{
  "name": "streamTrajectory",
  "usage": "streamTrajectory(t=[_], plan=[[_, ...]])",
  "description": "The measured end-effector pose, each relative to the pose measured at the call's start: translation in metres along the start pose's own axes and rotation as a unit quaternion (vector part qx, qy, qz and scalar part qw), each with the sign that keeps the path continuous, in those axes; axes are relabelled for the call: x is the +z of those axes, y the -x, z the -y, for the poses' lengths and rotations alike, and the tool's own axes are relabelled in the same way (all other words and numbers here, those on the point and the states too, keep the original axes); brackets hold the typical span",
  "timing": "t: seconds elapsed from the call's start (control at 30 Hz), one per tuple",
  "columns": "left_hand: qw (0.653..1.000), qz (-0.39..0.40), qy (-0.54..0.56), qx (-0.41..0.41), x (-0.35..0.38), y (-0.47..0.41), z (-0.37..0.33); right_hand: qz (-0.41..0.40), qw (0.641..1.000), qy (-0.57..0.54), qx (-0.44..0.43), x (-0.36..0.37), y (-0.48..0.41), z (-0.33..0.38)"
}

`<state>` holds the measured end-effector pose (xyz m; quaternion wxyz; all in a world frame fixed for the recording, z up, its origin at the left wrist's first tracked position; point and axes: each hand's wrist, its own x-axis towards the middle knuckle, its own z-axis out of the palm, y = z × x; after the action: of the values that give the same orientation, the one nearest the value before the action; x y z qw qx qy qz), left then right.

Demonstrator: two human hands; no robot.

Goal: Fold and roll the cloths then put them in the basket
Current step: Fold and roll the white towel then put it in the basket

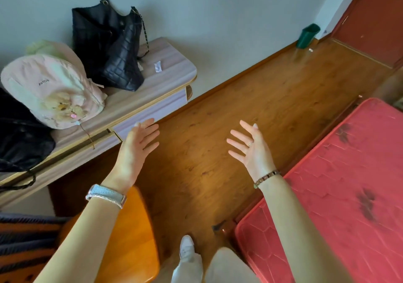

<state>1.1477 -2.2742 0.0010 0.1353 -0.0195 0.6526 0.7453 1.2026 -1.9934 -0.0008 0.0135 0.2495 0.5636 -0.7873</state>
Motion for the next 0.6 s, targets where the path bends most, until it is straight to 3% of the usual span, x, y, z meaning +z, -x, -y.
streamTrajectory(t=[0.27, 0.6], plan=[[0.998, 0.054, -0.018, -0.008, 0.009, -0.083, -0.009, -0.042, 0.999, -0.021, 0.012, 0.011, -0.051, 0.012], [0.99, 0.128, -0.036, -0.056, 0.107, -0.215, -0.01, -0.128, 0.987, -0.096, 0.001, -0.042, -0.145, 0.056]])
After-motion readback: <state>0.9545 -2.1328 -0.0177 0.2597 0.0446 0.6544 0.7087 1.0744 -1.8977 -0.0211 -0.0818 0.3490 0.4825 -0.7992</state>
